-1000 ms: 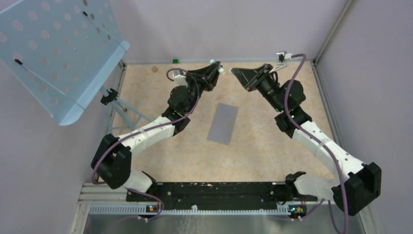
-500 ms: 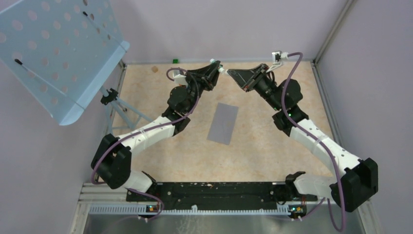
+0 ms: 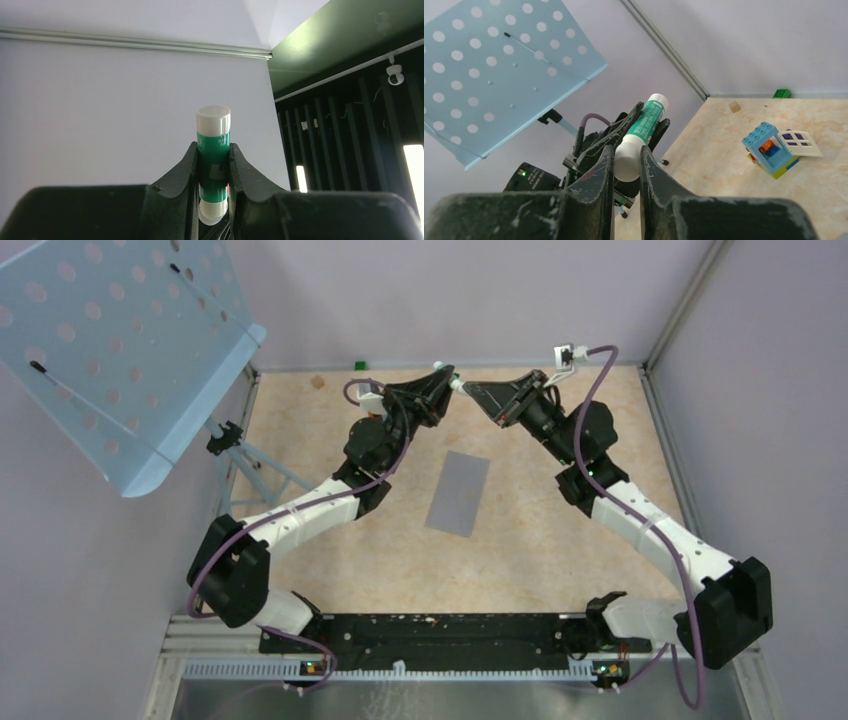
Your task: Place the letter into the envelope and seal it
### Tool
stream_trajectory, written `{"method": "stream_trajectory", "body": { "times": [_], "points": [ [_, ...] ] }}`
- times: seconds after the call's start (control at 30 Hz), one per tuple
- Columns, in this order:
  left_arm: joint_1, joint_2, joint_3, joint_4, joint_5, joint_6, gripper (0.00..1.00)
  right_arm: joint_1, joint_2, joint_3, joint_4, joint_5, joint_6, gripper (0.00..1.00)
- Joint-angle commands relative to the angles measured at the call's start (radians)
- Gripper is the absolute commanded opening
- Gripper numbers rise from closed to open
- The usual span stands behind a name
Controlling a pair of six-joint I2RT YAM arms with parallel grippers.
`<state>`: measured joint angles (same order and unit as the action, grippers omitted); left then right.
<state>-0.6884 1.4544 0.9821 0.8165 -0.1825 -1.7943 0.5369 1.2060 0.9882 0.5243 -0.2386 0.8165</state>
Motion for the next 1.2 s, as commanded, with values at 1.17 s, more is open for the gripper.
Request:
{"method": "stream_trajectory", "body": {
  "times": [1.17],
  "points": [
    [-0.105, 0.007, 0.144, -0.111, -0.132, 0.067, 0.00, 0.176, -0.035, 0.006, -0.024, 0.423, -0.357, 0.00]
  ]
}}
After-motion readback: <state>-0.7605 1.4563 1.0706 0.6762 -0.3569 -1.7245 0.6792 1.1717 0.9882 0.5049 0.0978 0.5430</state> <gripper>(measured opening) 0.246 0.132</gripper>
